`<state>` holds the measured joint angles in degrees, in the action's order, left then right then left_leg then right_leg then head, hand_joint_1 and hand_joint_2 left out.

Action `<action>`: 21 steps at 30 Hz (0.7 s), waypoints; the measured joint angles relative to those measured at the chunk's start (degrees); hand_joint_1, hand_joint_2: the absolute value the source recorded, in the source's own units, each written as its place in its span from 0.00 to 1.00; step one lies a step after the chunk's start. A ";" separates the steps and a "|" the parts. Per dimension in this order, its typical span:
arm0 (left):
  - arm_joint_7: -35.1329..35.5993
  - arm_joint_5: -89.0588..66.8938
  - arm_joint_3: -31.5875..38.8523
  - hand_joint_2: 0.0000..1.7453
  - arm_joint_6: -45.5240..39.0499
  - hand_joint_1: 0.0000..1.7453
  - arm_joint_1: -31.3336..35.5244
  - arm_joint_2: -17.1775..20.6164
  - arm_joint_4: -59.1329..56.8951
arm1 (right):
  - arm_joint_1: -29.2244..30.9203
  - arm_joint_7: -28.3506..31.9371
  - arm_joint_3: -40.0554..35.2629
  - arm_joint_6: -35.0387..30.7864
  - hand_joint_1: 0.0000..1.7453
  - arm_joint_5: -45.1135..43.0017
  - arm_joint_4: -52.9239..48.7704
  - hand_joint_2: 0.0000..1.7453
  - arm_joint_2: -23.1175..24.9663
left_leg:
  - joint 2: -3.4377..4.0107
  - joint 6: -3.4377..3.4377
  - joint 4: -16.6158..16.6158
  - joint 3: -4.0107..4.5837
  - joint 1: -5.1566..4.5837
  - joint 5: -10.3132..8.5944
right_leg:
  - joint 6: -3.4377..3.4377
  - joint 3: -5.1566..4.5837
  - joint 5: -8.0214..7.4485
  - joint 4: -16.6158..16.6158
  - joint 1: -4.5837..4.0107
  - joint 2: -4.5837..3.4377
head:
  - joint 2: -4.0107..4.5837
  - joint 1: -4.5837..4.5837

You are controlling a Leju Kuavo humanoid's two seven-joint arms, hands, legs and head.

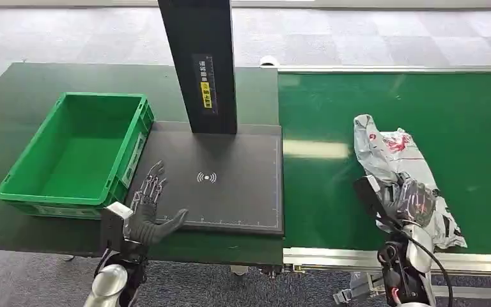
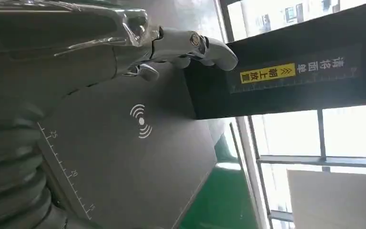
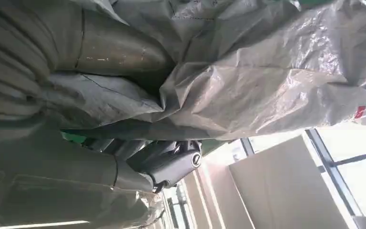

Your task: Moved the parcel from conveyor to table for the left to box.

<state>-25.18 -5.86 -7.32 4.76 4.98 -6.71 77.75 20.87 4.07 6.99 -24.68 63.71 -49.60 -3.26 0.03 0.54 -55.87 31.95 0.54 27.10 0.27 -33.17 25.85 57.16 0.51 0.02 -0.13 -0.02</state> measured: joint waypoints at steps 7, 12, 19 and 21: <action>-0.04 0.00 0.00 1.00 0.02 0.00 0.02 0.00 0.00 | -0.90 1.47 0.02 -1.38 1.00 -1.37 -2.29 1.00 0.24 | -0.01 0.00 0.00 -0.01 0.00 0.00 | 0.00 0.00 0.00 0.00 0.00 0.00 | 0.00 -0.02; -0.96 0.15 -0.22 1.00 0.28 0.00 0.77 0.00 -0.57 | -3.56 11.30 -0.11 -5.16 1.00 -8.81 -8.35 1.00 1.05 | -0.01 0.00 0.00 0.01 0.00 0.00 | 0.00 -0.01 0.00 0.00 0.00 0.00 | 0.00 0.00; -1.75 0.44 -0.52 1.00 0.02 0.00 1.97 0.02 -2.08 | -6.76 13.35 -4.65 -3.61 1.00 -8.02 -16.48 1.00 2.53 | 0.01 0.00 0.01 -0.01 0.00 0.00 | 0.00 -0.01 0.00 0.00 0.00 -0.01 | 0.00 0.00; -1.77 0.44 -0.57 1.00 0.02 0.00 2.07 0.02 -2.32 | -7.14 13.35 -5.33 -3.61 1.00 -7.89 -17.49 1.00 2.73 | 0.01 0.00 0.01 -0.01 0.00 0.00 | 0.00 0.00 0.00 0.00 0.00 0.00 | 0.00 0.00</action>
<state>-26.95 -5.42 -7.89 4.79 7.05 -6.69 75.43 13.73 17.42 1.66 -28.28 55.82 -67.08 -0.52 0.04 0.54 -55.86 31.94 0.54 27.10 0.27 -33.17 25.85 57.16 0.51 0.01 -0.13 -0.02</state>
